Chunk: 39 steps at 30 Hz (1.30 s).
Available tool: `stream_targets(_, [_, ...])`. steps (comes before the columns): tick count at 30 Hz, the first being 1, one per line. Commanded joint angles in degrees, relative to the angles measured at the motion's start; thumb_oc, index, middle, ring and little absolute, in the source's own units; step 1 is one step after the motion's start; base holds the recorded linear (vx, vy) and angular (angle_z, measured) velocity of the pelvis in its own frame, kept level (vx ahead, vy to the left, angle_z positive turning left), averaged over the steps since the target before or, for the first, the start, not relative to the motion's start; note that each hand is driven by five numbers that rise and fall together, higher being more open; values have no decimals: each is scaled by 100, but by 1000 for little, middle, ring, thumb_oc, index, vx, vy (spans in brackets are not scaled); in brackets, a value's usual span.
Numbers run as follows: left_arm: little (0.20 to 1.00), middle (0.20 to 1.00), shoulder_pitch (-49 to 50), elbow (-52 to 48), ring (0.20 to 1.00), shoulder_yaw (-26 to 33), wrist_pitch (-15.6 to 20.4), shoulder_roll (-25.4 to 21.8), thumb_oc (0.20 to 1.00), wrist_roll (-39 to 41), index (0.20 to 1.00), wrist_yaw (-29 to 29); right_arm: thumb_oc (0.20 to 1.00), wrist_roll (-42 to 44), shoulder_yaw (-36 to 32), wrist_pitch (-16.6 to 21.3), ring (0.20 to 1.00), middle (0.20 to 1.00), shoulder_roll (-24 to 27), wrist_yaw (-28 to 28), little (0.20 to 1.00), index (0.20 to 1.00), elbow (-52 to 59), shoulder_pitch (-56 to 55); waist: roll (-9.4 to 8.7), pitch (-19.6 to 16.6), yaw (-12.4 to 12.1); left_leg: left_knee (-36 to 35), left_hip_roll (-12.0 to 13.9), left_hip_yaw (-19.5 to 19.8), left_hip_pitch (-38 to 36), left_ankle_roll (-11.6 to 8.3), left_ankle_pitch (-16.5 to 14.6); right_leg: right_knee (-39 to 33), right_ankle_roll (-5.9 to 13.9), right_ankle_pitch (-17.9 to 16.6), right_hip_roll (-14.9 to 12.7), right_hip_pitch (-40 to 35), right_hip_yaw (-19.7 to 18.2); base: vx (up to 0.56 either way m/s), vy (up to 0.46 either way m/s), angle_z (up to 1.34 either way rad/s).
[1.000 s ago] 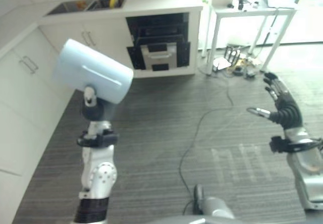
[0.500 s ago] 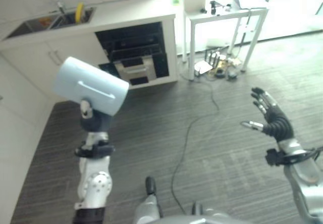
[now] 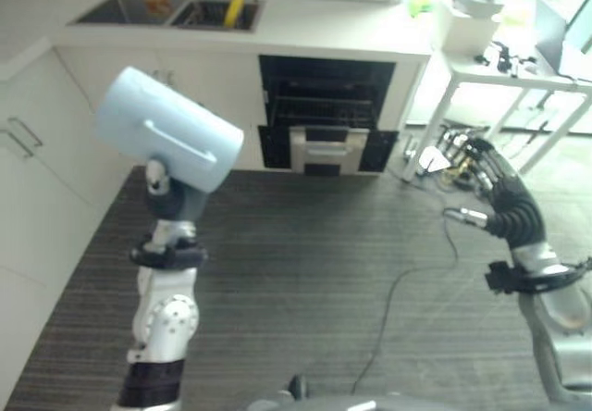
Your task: Place the dishes in the dishwasher.
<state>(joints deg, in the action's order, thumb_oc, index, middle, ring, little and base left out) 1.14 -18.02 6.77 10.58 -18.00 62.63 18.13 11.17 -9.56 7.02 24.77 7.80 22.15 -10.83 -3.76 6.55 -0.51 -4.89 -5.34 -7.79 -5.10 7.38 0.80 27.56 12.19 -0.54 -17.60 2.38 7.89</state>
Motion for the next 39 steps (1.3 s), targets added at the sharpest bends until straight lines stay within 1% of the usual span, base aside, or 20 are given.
stream_targets(1, [200,200,-20,-536,200,113,159,-13,200,-299,200,-43,1000,-57,-61,367,1000,1000,121,15,1000,1000,53,268,128,-47,14,-11,618,32,135,-679,-225,-682,-271,-120,494,-272,348,132,26,-19])
stream_targets(2, [200,200,-8,-524,200,121,171,-34,200,-276,200,-59,1000,-23,-52,369,1000,1000,173,14,1000,1000,15,279,103,-17,17,-11,583,95,99,-686,-246,-994,-325,77,726,-253,424,183,-40,-22])
stream_targets(4, [200,200,29,-487,200,123,171,-70,200,-240,200,-17,1000,50,-116,384,1000,1000,263,31,1000,1000,-7,268,34,85,130,-11,485,234,-55,-694,-363,-1818,-360,45,999,-17,449,276,-122,-17])
stream_targets(7, [200,200,17,-456,200,14,116,-5,200,-146,200,108,1000,91,-125,377,1000,1000,257,-45,1000,1000,-6,257,12,192,422,-11,396,514,-355,-668,-658,-2643,-207,-676,955,528,30,325,-213,30])
stream_targets(9, [200,200,24,-478,200,-79,144,-22,200,-123,200,168,1000,20,-13,317,1000,1000,223,-87,1000,1000,45,232,58,205,536,-11,420,598,-497,-659,-763,-2748,-167,-828,951,670,-108,296,-275,71])
stream_targets(12, [200,200,50,-498,200,-154,144,-83,200,-20,200,145,1000,-87,50,317,1000,1000,289,-210,1000,1000,7,233,64,104,588,-11,462,484,-645,-684,-890,-3106,-110,-988,896,450,69,207,-281,55])
stream_targets(16, [200,200,-112,-406,200,-242,165,-126,200,-8,200,-8,1000,-100,200,150,1000,1000,346,-388,1000,1000,-46,512,129,-45,638,-11,608,213,-849,-762,-994,-3160,-143,-841,893,176,284,140,-247,33])
stream_targets(19, [200,200,-97,-434,200,-213,211,-115,200,-25,200,-98,1000,-123,206,71,1000,1000,385,-355,1000,1000,-74,573,225,-124,695,-11,714,41,-1087,-850,-1034,-3170,-261,-720,980,33,340,143,-236,-9])
stream_targets(21, [200,200,1,-477,200,-137,194,-85,200,53,200,-66,1000,-36,125,62,1000,1000,404,-328,1000,1000,-91,513,269,-142,721,128,778,-42,-1158,-944,-956,-3145,-377,-624,1074,-48,333,133,-257,-14])
stream_targets(23, [200,200,112,-552,200,-71,166,-31,200,112,200,-2,1000,85,-26,117,1000,1000,443,-215,1000,1000,-92,403,306,-106,721,959,973,-43,-785,-1178,-489,-3165,-580,-471,1228,-201,290,82,-229,-7])
stream_targets(24, [200,200,177,-578,200,-38,186,7,200,143,200,30,1000,90,-66,140,1000,1000,471,-130,1000,1000,-98,378,272,-74,678,1619,975,84,-496,-1247,-308,-3178,-686,-394,1248,-284,226,79,-183,-15])
stream_targets(25, [200,200,241,-597,200,-1,203,56,200,180,200,62,1000,62,-81,157,1000,1000,483,-50,1000,1000,-102,355,237,-38,643,2177,928,155,-192,-1279,-261,-3184,-766,-321,1249,-362,155,83,-151,-23])
stream_targets(27, [200,200,344,-628,200,24,240,125,200,200,200,136,1000,19,-86,161,1000,1000,494,7,1000,1000,-100,337,186,34,565,2722,881,189,239,-1271,-251,-3189,-835,-240,1226,-491,94,80,-82,-37])
stream_targets(28, [200,200,345,-634,200,17,259,147,200,174,200,139,1000,3,-71,130,1000,1000,521,-22,1000,1000,-119,387,160,88,511,2682,863,137,381,-1202,-358,-3194,-825,-200,1202,-557,74,100,-16,-23])
stream_targets(30, [200,200,355,-600,200,36,366,115,200,66,200,152,1000,-11,-46,80,1000,1000,521,-67,1000,1000,-147,479,201,124,462,2151,936,-24,399,-1167,-373,-3208,-763,-136,1216,-628,103,131,90,-7])
stream_targets(32, [200,200,426,-587,200,111,450,64,200,100,200,228,1000,-159,-79,17,1000,1000,511,-102,1000,1000,-114,460,332,139,389,492,1077,-279,242,-1260,-93,-3256,-627,14,1259,-800,127,250,237,15])
stream_targets(33, [200,200,431,-549,200,140,447,79,200,157,200,266,1000,-171,-126,28,1000,1000,533,-66,1000,1000,-91,364,387,160,315,-11,1142,-181,347,-1393,188,-3256,-591,148,1321,-956,65,272,243,10])
stream_targets(35, [200,200,447,-494,200,116,509,130,200,138,200,317,1000,-189,-117,62,1000,1000,548,-62,1000,1000,-64,317,423,185,239,-11,1276,-44,680,-1524,478,-3256,-630,305,1408,-1116,-42,231,220,-17])
stream_targets(36, [200,200,473,-474,200,112,551,161,200,140,200,376,1000,-151,-159,100,1000,1000,587,-43,1000,1000,-70,310,433,207,211,-11,1353,-134,812,-1553,591,-3256,-651,395,1427,-1217,-36,200,223,-40])
stream_targets(39, [200,200,490,-426,200,167,637,124,200,240,200,332,1000,-72,-241,167,1000,1000,669,76,1000,1000,-31,242,421,156,170,-11,1417,-181,800,-1517,516,-3256,-580,459,1285,-1373,94,217,304,-41])
